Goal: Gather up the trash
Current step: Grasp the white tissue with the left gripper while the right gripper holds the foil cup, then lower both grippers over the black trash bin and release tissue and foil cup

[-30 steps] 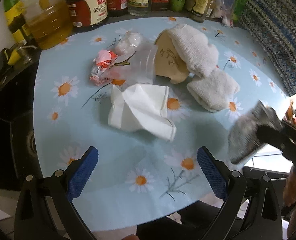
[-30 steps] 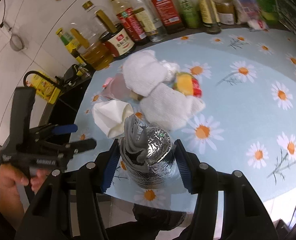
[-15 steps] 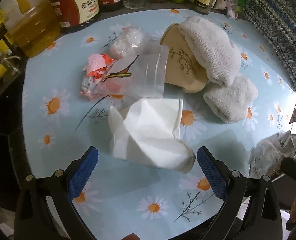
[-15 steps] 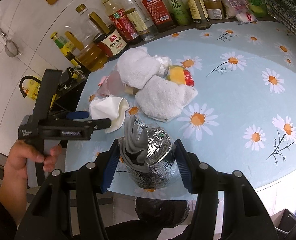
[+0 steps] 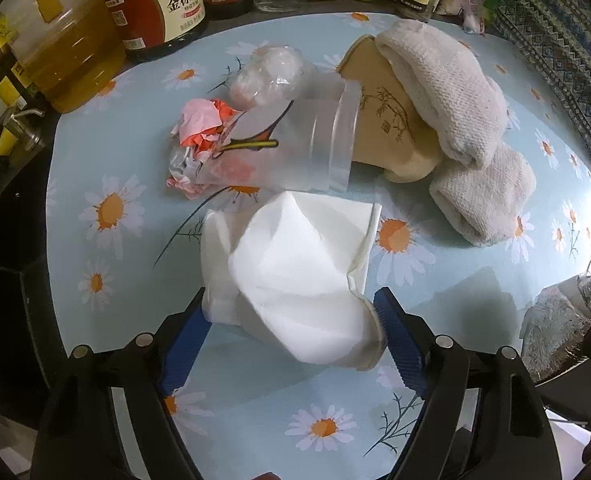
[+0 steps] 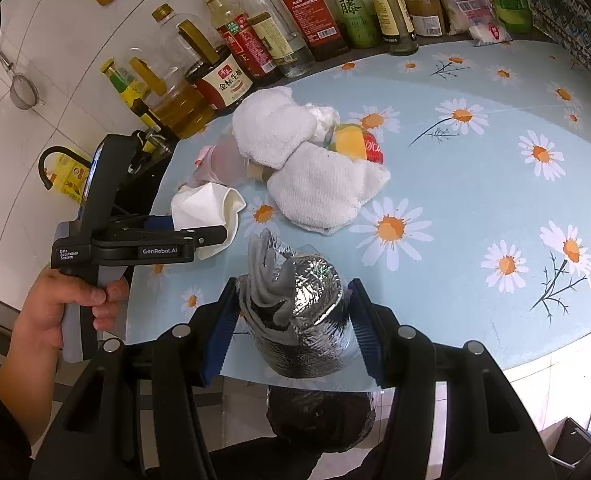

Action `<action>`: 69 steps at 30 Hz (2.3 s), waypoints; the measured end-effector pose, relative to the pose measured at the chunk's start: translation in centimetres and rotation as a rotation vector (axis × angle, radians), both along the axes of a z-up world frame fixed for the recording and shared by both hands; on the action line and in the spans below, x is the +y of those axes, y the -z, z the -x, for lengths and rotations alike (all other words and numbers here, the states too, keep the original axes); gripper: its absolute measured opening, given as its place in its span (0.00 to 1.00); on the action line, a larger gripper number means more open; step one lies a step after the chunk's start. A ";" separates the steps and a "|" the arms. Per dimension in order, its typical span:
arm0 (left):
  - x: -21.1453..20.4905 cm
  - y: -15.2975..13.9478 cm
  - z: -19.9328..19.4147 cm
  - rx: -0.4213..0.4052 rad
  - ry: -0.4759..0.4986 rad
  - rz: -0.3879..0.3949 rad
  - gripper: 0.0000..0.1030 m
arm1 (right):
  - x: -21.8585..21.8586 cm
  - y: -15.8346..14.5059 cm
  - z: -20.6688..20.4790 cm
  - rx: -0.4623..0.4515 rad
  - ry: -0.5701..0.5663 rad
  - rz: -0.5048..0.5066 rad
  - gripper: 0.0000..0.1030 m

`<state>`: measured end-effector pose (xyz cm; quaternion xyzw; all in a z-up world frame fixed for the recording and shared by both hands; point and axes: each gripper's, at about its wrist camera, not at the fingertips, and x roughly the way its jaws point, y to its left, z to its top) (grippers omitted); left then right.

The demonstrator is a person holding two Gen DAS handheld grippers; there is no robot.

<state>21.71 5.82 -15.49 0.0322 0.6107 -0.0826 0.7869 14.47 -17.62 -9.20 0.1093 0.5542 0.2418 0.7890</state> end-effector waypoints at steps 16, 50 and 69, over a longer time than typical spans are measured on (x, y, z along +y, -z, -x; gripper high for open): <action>0.6 -1.7 4.9 -0.016 -0.043 0.030 0.76 | 1.1 -0.1 0.9 -0.012 -0.082 -0.021 0.53; 2.2 -2.7 21.7 0.006 -0.310 0.133 0.76 | 6.3 1.6 6.7 0.053 -0.458 -0.044 0.53; 0.7 3.3 24.8 0.181 -0.336 0.191 0.76 | 6.7 6.1 9.0 0.167 -0.512 0.003 0.54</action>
